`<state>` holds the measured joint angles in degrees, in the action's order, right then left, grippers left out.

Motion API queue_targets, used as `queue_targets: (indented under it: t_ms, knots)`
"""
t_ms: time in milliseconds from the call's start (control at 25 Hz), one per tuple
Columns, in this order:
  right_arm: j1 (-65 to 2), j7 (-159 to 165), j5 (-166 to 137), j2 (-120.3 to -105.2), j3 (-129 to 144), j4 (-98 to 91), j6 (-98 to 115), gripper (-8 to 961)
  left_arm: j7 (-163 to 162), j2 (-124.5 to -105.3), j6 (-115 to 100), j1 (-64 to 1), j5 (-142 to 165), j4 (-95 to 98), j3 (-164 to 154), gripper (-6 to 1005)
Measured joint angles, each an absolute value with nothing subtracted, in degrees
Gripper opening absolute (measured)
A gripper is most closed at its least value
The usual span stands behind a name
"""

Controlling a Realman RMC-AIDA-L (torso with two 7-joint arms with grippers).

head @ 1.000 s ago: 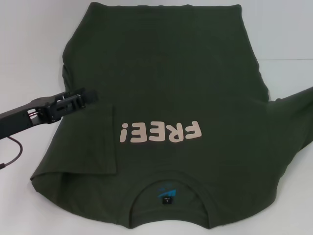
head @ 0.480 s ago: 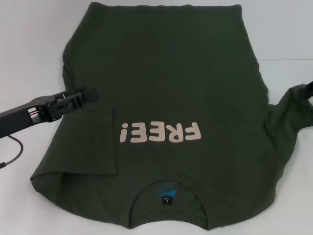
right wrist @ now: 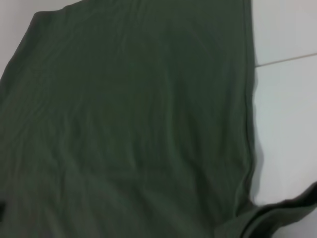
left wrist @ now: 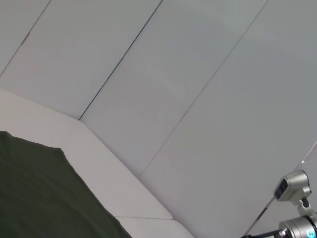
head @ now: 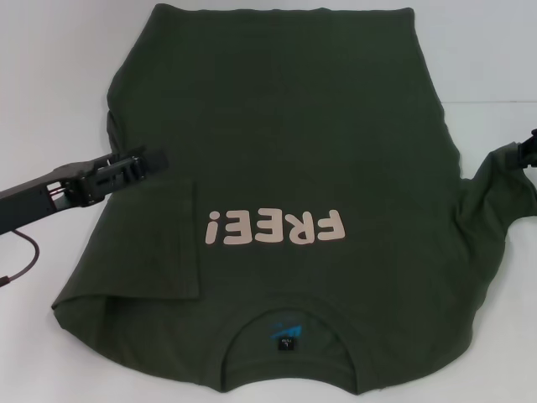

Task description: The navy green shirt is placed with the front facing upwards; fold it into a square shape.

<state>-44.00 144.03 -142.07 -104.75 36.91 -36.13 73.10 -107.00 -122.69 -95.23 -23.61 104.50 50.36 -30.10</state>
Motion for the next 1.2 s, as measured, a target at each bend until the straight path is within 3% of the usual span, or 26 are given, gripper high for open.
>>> queue_targets:
  t_ms: [1200]
  knots:
    - [-43.16,141.04,-143.69,-104.08,37.77,-39.33,74.71,12,-108.47,-122.83,-95.51,-23.29,103.18,50.52,-29.35,527]
